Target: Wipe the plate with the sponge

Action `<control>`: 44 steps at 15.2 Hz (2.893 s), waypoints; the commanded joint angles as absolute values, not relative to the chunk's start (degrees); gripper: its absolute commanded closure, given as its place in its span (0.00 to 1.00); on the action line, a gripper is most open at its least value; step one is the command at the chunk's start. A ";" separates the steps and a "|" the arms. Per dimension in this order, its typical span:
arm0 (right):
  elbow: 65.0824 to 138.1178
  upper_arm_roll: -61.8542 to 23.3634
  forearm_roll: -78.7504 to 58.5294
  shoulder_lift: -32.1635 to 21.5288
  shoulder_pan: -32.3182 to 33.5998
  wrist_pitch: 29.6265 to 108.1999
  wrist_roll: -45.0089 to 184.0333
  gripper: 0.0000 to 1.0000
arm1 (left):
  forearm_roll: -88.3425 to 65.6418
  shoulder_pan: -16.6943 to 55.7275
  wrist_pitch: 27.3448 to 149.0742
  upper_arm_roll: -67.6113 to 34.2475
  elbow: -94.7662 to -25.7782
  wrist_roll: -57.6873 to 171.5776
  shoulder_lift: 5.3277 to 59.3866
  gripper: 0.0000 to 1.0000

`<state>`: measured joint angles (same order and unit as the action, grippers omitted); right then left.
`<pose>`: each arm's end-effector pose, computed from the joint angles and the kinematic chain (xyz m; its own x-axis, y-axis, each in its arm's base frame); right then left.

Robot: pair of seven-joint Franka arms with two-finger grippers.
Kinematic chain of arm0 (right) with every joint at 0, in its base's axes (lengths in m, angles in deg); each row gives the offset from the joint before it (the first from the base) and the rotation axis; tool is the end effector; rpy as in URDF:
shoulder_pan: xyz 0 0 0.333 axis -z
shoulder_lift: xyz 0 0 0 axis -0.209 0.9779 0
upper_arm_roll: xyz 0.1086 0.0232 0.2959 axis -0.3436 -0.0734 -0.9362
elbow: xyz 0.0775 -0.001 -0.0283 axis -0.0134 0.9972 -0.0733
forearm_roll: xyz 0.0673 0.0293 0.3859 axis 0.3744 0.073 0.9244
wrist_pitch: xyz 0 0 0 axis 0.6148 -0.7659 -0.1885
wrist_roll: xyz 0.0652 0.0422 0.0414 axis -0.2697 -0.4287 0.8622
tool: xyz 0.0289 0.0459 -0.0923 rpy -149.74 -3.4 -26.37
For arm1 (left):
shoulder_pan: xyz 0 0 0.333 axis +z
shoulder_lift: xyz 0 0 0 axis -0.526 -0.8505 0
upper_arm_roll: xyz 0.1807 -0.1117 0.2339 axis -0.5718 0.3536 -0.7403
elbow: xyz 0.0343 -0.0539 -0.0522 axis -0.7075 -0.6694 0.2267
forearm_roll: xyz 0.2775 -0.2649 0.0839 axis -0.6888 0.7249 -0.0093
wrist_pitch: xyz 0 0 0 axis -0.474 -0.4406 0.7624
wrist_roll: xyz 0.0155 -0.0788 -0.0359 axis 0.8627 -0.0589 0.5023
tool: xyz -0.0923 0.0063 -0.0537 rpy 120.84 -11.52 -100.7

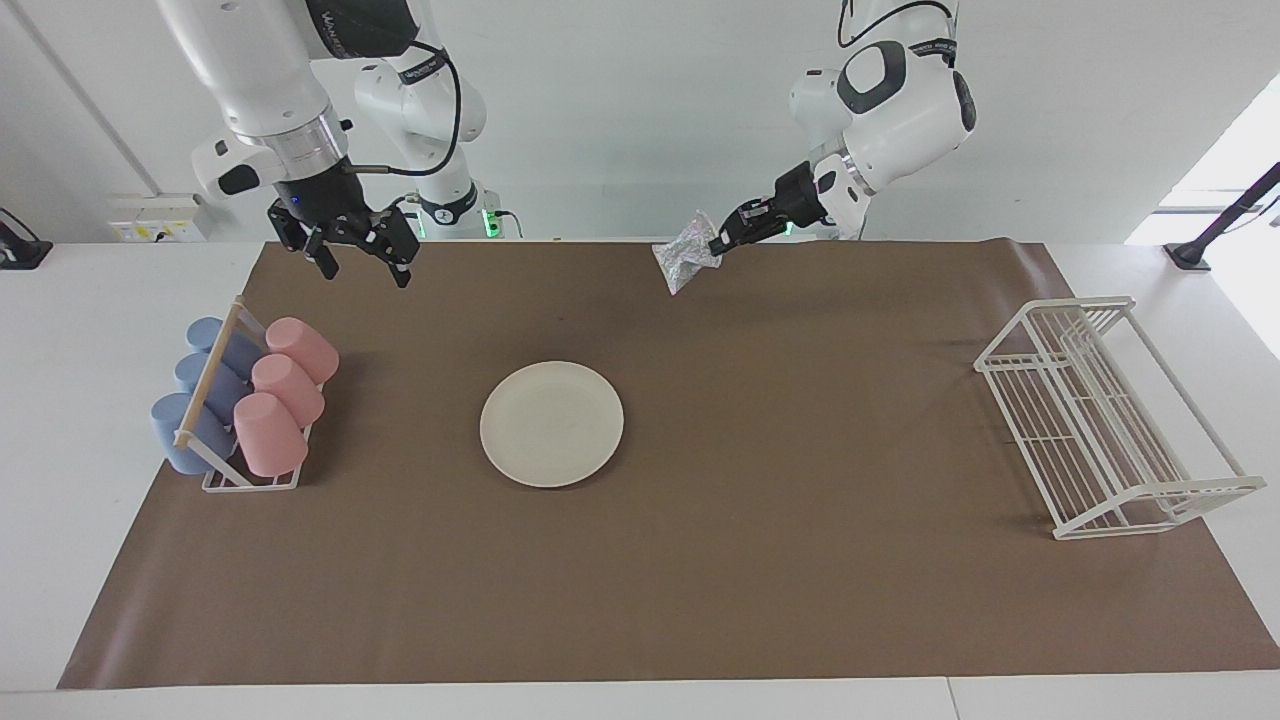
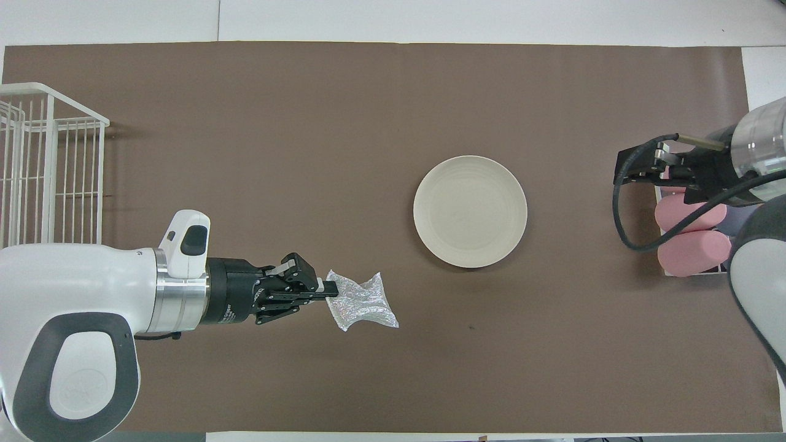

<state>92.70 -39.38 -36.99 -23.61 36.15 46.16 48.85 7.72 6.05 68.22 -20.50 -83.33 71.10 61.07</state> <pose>0.5453 0.0442 0.6195 0.9854 -0.1663 0.0355 -0.1645 -0.9851 -0.0493 0.4056 -0.2281 0.4965 0.8888 0.2925 -0.3528 0.4487 -0.7120 0.5401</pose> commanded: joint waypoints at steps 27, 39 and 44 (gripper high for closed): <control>92.94 -9.41 -41.84 -23.03 12.07 44.04 62.83 0.00 | -83.57 7.74 26.46 -20.50 -52.68 77.18 34.70 1.00; 92.33 -9.41 -41.67 -23.21 11.71 43.34 62.39 0.00 | -99.86 15.12 32.69 -20.59 -43.88 77.01 17.28 1.00; 92.51 -9.50 -41.67 -23.38 11.71 42.46 62.39 0.00 | -98.89 16.26 35.17 -20.41 -46.43 77.71 17.63 1.00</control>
